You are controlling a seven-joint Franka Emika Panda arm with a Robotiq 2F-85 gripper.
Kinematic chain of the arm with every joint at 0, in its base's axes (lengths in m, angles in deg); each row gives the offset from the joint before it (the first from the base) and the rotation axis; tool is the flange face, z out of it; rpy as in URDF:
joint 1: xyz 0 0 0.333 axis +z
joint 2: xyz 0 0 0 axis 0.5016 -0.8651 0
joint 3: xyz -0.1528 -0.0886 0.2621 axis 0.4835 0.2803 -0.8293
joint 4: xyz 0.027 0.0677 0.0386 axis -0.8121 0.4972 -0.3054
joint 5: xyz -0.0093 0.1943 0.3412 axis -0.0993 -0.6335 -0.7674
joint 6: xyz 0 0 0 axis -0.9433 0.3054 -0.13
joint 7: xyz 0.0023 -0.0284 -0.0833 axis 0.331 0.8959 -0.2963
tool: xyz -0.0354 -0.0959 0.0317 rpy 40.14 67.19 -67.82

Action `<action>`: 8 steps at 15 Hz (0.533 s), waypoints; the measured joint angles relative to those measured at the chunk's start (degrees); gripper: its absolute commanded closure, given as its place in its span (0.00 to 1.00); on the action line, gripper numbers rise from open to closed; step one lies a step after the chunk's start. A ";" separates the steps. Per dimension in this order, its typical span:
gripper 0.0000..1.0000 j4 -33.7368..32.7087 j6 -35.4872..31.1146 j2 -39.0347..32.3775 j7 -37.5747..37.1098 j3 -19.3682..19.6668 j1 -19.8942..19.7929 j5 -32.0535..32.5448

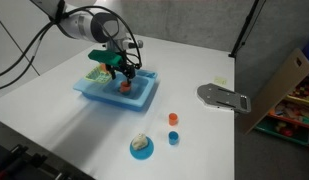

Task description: Remove the orange cup from the blue cup inside the sink and put it on the sinks worktop in front of the dishes drying rack

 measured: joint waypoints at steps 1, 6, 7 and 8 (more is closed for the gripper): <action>0.00 -0.78 -0.03 -0.69 0.00 0.00 0.00 0.00; 0.00 -3.76 -0.06 -3.36 0.00 0.01 0.00 0.00; 0.00 -4.27 -0.06 -3.89 0.00 0.02 0.00 0.00; 0.00 -4.82 -0.06 -4.43 -0.01 0.03 0.00 0.00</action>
